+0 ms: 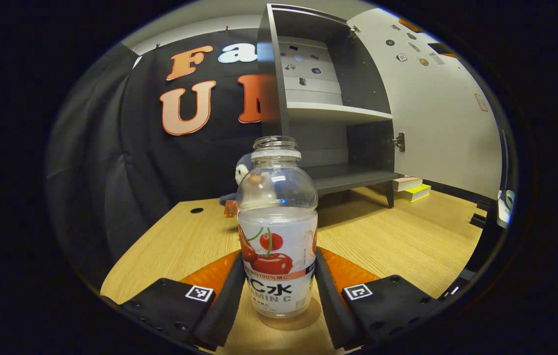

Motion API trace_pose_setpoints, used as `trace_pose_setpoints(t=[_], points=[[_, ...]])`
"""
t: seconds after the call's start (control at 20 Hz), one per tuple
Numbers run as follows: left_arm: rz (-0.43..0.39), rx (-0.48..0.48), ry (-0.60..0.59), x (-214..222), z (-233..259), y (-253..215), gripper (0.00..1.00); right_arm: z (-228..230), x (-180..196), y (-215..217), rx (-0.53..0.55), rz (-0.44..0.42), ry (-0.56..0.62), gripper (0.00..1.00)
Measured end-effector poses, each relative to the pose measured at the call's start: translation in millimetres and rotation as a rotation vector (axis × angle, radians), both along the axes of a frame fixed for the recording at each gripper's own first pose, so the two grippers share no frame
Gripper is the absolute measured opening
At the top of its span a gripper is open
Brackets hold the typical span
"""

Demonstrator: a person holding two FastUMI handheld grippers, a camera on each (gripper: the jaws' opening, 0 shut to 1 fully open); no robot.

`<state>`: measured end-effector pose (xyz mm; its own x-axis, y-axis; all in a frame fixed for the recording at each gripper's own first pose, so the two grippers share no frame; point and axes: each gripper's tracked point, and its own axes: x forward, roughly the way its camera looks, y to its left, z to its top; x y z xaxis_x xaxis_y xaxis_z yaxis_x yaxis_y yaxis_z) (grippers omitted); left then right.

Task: Open the cabinet door with the right hand, grasp the bottle in the cabinet with the left hand and place it on the coaster, then close the cabinet door with the right hand.

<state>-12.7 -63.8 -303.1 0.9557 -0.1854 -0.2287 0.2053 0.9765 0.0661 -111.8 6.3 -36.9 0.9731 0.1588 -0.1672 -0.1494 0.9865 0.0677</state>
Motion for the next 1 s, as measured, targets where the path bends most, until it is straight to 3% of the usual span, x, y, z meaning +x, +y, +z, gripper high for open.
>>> trace_pose_setpoints(t=[0.3,1.0], points=[[0.007,-0.003,0.076,6,-30,-2,0.81,-12,-2,4,-0.006,-0.01,0.037,0.94],[0.018,0.024,0.094,-4,-29,1,0.84,-18,-8,1,0.001,-0.002,0.055,0.94]])
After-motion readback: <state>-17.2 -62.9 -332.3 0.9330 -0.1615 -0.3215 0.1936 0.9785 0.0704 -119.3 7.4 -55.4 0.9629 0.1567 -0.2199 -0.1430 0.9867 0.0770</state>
